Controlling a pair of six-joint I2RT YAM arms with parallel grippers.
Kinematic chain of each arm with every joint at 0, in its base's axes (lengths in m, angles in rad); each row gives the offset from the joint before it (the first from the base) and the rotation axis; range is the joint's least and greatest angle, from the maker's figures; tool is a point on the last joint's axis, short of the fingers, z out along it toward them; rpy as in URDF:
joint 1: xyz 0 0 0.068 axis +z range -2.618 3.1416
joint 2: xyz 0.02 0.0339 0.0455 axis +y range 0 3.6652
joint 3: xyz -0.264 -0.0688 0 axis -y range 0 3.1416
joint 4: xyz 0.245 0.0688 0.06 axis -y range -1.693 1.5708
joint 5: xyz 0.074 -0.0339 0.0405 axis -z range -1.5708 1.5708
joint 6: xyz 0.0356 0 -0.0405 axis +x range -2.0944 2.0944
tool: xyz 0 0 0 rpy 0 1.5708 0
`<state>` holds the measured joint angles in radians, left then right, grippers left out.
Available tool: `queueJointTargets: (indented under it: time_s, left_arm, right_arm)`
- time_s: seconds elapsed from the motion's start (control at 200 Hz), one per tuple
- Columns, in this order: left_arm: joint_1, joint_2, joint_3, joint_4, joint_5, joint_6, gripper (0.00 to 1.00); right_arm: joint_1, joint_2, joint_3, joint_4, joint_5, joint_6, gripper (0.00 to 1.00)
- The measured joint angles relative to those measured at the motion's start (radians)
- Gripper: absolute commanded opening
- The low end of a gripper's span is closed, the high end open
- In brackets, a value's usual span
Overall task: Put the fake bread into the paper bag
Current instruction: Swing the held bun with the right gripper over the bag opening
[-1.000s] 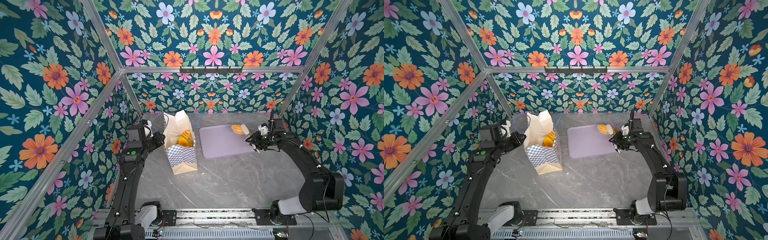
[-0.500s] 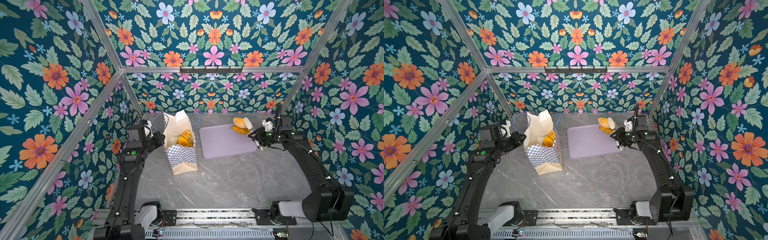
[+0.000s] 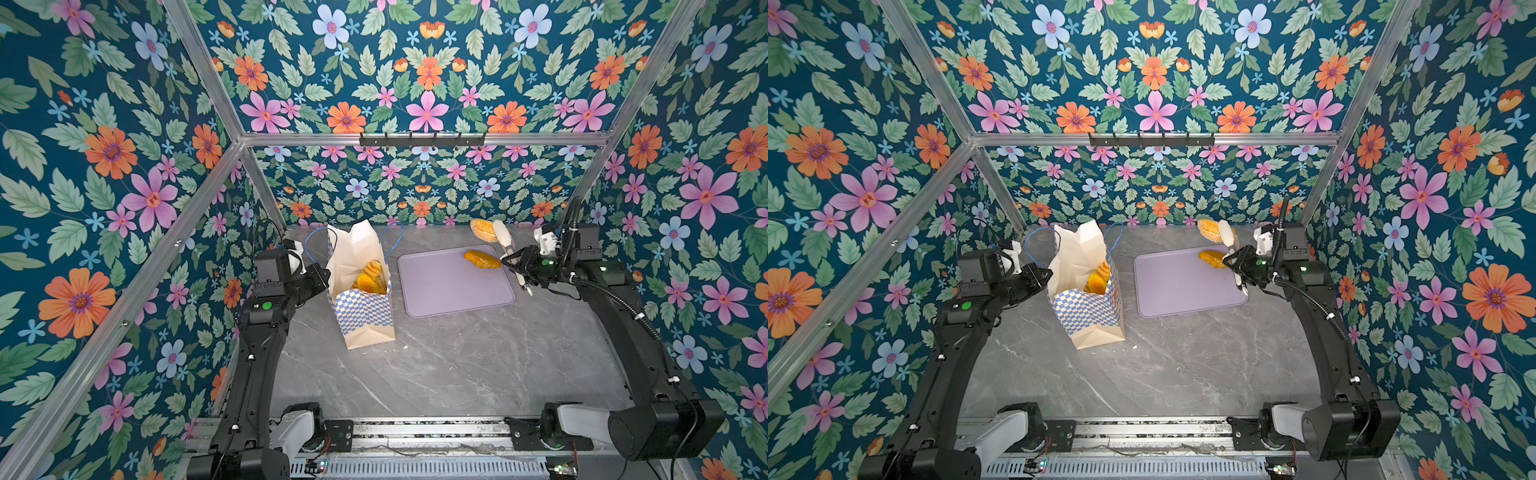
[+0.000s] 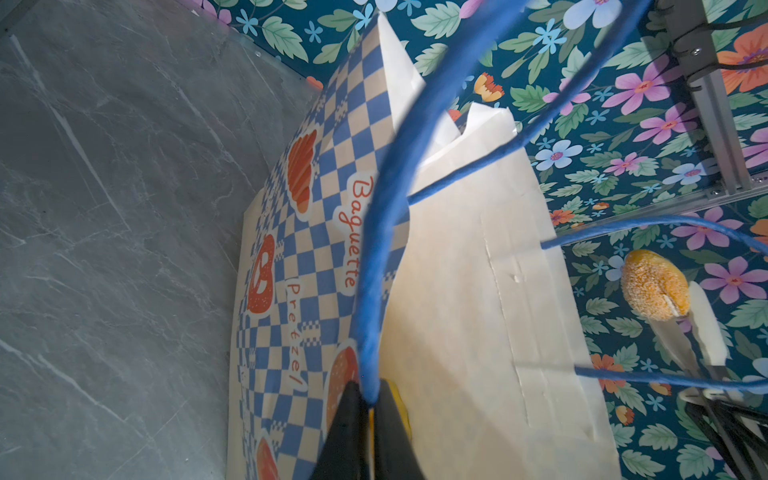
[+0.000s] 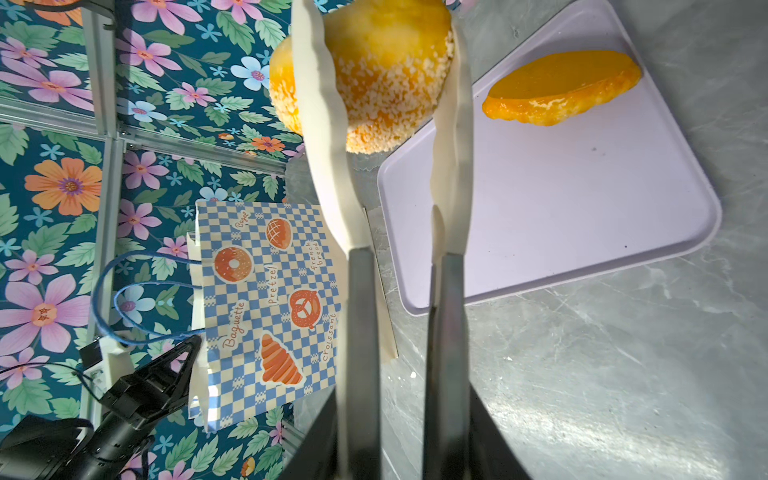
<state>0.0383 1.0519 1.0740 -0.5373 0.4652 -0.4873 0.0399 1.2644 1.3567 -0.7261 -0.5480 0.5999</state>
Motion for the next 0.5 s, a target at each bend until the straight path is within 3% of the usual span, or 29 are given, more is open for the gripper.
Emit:
queueJointTargets:
  time_s: [0.5]
  left_arm:
    - [0.0,0.004,0.0,0.005,0.003,0.0,0.11]
  right_arm:
    - [0.079,-0.058,0.106,-0.031,0.044,0.024,0.36]
